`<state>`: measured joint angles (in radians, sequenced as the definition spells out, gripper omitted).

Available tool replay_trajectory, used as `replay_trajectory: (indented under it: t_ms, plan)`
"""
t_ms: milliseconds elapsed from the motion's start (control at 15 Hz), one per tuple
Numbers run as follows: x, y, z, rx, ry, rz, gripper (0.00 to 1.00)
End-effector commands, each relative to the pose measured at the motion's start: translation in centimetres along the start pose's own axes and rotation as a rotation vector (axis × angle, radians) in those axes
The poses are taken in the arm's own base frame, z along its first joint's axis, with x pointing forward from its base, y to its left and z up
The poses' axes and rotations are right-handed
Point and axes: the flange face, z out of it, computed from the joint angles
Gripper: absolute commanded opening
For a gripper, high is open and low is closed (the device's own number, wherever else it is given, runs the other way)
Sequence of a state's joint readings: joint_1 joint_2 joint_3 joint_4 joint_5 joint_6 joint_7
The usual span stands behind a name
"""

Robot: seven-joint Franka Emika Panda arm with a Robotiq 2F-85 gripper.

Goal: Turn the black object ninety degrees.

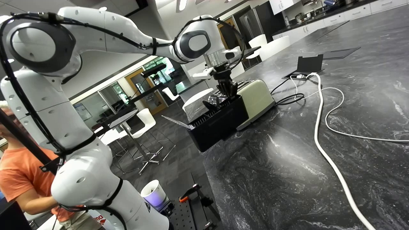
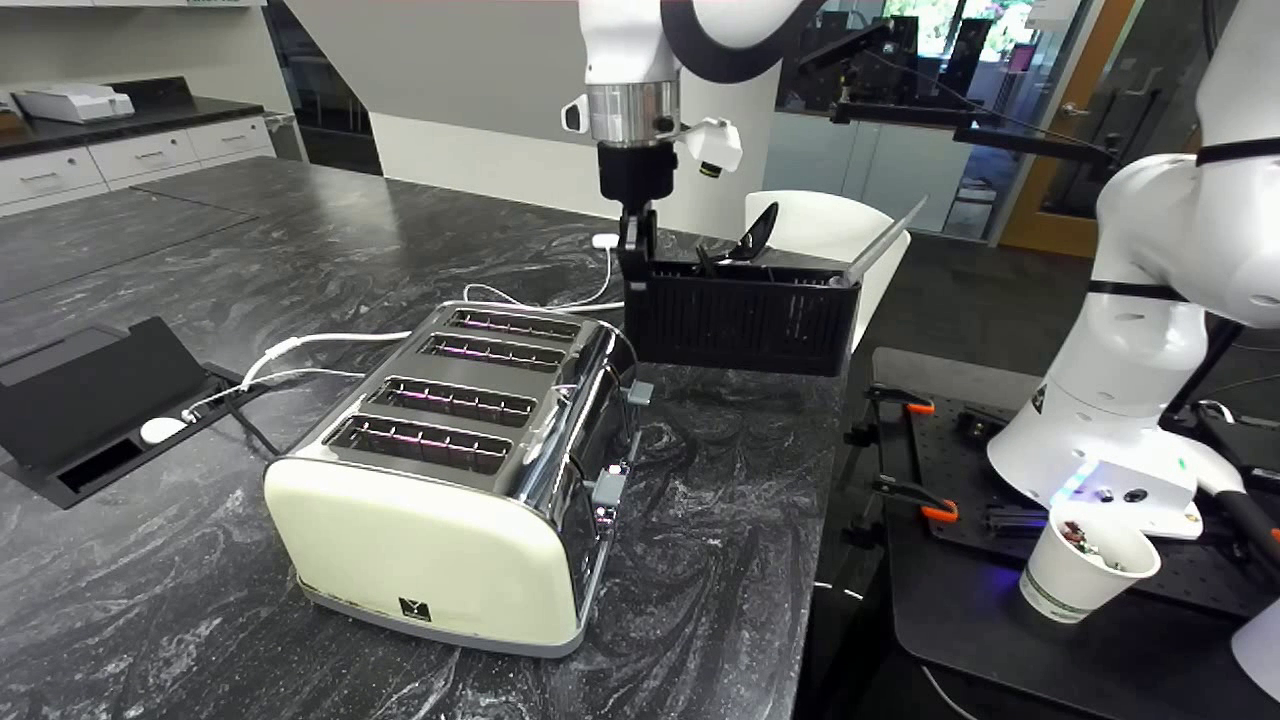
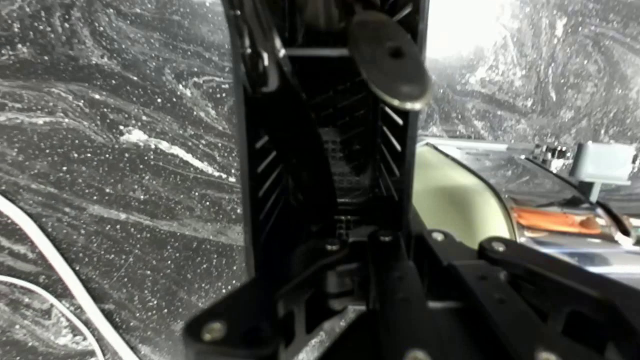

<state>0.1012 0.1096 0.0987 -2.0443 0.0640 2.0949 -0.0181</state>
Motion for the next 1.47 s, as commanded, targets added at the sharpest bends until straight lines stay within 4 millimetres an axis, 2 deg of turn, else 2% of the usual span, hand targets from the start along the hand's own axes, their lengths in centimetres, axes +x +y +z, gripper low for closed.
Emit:
replay_trajectory:
  t_ms: [0,533,933,1400]
  plan:
    - [2.0,1.0,-0.5,-0.045,0.073,0.087,0.01]
    - [4.5,4.1,0.9,-0.156,0.063,0.185,0.01]
    - [7.1,5.2,3.3,-0.165,0.048,0.188,0.01]
    - [9.0,6.0,6.3,-0.156,-0.007,0.18,0.01]
